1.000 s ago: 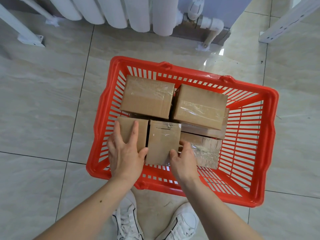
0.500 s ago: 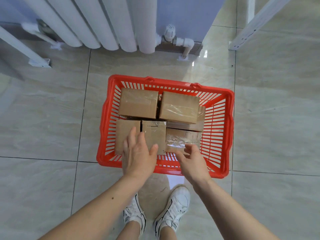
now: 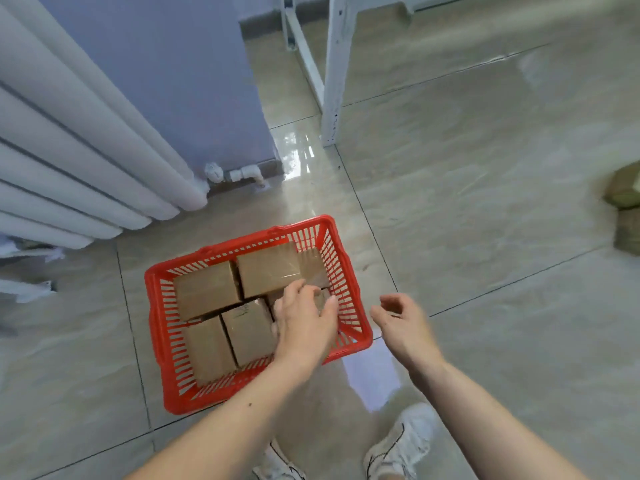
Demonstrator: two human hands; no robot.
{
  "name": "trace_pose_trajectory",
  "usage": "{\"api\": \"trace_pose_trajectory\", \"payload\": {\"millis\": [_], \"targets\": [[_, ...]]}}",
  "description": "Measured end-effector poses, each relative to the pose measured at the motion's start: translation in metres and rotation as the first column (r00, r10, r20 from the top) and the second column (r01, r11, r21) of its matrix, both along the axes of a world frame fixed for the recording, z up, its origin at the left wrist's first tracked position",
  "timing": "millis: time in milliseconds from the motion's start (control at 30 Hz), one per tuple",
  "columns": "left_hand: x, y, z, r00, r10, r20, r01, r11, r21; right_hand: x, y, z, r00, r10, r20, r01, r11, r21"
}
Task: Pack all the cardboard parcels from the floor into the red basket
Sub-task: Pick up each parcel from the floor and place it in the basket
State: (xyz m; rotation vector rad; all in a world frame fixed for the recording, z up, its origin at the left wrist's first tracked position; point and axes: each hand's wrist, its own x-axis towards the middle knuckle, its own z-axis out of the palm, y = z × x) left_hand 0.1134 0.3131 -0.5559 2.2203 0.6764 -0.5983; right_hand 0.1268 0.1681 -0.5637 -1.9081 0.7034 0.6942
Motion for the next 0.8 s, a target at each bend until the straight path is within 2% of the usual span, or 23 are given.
{"api": "trace_pose_trajectory", "payload": {"millis": [167,567,800], "targets": [[0.035,-0.091,0.011,0.996,-0.089,0.017,0.090,0.993,-0.075,0.021,-0.090,0.014,0.995,-0.103,-0.006,0.103,0.995,-0.015],[0.102,-0.341,0.025,0.981,-0.194,0.016,0.193,0.960,-0.202,0.068,-0.344,0.030,0.953,-0.303,0.017,0.303,0.953,0.006],[0.175,-0.429,0.034,0.958,-0.284,0.037,0.286,0.941,-0.179,0.120,-0.438,0.040,0.919,-0.392,0.033,0.392,0.920,-0.003]]}}
